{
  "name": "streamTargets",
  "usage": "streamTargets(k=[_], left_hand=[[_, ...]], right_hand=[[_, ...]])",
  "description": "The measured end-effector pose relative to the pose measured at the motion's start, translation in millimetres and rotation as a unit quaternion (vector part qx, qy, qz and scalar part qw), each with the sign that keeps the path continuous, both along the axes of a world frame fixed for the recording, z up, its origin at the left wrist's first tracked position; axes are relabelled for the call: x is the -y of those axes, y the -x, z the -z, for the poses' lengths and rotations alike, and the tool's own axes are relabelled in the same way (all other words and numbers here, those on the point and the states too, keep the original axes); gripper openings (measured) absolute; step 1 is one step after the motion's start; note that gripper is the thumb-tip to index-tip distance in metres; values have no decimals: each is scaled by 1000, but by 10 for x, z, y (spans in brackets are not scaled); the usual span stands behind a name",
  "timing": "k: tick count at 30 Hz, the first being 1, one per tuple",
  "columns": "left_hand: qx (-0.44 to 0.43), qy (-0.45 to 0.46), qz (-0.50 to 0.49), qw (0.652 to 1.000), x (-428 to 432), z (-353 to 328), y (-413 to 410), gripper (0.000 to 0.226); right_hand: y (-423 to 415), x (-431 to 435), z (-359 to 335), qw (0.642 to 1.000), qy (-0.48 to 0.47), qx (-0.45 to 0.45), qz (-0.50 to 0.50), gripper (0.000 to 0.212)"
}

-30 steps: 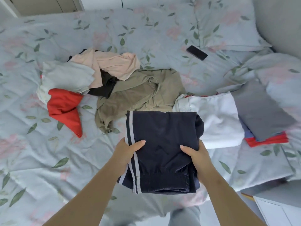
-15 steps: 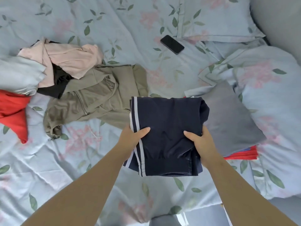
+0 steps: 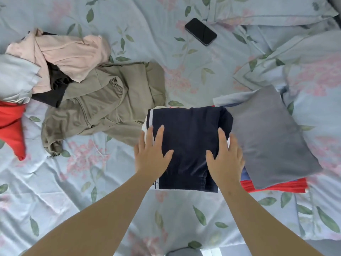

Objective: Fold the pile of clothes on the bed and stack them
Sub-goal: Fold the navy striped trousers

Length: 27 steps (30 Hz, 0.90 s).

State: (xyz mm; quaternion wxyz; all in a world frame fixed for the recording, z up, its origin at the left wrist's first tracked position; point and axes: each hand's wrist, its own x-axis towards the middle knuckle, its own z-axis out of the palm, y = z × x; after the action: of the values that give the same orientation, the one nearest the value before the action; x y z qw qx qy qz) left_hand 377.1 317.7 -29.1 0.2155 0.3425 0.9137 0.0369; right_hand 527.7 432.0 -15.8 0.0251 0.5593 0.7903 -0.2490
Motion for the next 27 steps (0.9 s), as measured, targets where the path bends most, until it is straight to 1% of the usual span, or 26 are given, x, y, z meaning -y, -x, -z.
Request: streamTargets(k=[1, 3, 5, 7, 12, 16, 18, 21, 24, 27], left_hand=[[-2, 17, 51, 999, 0, 64, -17, 78], [4, 79, 111, 991, 49, 192, -16, 76], [-13, 136, 158, 978, 147, 304, -21, 75], [-27, 155, 182, 971, 229, 393, -43, 75], [-10, 131, 184, 974, 237, 454, -33, 73], [2, 56, 201, 978, 423, 329, 124, 64], [5, 27, 187, 982, 615, 247, 211, 62], [32, 32, 141, 989, 987, 167, 385, 60], [48, 59, 112, 991, 1423, 117, 615, 60], [56, 72, 87, 992, 1861, 63, 891, 59]], right_hand=[[56, 41, 46, 998, -11, 9, -57, 70], [123, 122, 175, 987, 6, 56, -149, 70], [92, 194, 329, 973, 44, 116, -195, 71], [4, 239, 462, 967, 51, 143, -205, 73], [16, 214, 513, 959, 29, 174, -223, 73], [166, 285, 323, 960, 28, 199, -194, 70], [304, 400, 184, 966, 1, 178, -190, 65], [606, 670, 1, 968, -18, 110, -223, 58], [944, 1018, -109, 965, -4, 77, -251, 53], [1241, 1404, -157, 962, 21, 77, -260, 50]])
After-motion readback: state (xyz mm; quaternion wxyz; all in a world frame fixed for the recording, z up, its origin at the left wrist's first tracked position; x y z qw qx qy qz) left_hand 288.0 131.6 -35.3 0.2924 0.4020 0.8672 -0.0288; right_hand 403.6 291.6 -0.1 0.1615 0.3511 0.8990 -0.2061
